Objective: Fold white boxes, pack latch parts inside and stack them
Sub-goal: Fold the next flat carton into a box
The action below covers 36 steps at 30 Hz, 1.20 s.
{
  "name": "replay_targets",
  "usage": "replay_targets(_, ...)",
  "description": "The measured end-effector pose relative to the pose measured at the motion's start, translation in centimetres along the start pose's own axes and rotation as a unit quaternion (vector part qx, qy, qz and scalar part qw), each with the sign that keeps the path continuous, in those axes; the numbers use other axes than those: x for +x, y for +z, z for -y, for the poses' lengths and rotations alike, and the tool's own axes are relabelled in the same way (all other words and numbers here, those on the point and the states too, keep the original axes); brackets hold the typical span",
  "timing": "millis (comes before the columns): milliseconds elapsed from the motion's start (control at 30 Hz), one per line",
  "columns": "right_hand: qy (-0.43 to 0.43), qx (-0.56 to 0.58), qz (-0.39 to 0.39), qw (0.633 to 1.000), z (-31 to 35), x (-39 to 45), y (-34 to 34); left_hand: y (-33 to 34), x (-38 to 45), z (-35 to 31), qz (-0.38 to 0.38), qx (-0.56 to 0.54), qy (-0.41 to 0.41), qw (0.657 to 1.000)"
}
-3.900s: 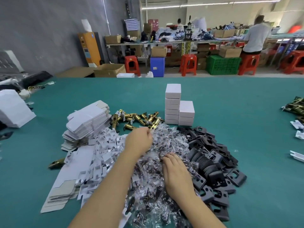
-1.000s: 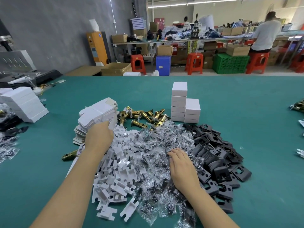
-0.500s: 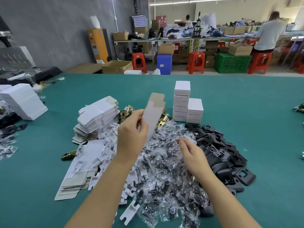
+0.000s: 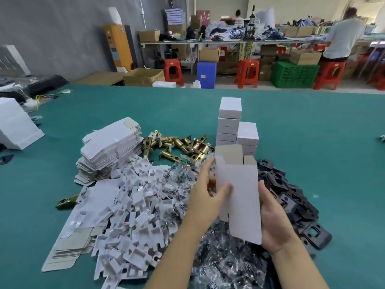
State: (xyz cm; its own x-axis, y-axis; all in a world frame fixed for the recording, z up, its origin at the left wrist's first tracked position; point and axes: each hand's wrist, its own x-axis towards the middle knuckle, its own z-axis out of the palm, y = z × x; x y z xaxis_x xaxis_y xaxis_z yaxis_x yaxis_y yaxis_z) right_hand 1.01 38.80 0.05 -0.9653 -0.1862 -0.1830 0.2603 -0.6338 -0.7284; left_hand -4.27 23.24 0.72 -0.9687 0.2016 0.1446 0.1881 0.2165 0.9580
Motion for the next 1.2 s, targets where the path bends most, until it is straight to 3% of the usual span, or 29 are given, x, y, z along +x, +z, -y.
replay_targets(300,0.066,0.023,0.018,0.997,-0.5,0.1,-0.3,-0.1,-0.8,1.0,0.070,0.095,0.063,0.991)
replay_targets(500,0.065,-0.006,0.061,0.996,-1.1,0.1,-0.1,-0.5,-1.0,0.6,0.074,0.032,0.031,0.996)
replay_targets(600,0.016,-0.074,0.065,0.995,-1.1,0.1,0.0,-0.5,-1.0,0.3,0.067,-0.010,0.025,0.997)
replay_targets(733,-0.056,-0.122,0.029,0.991,-1.1,0.4,0.0,-0.3,-1.0,-0.1,0.053,-0.066,0.007,0.996)
replay_targets(933,-0.070,-0.107,-0.045,0.991,-1.4,0.7,-1.1,0.0,-1.0,-0.1,0.050,-0.172,-0.026,0.983)
replay_targets(1200,-0.081,-0.121,-0.040,0.989,-1.7,0.9,-1.0,-0.6,-0.7,0.8,0.065,-0.164,-0.056,0.983)
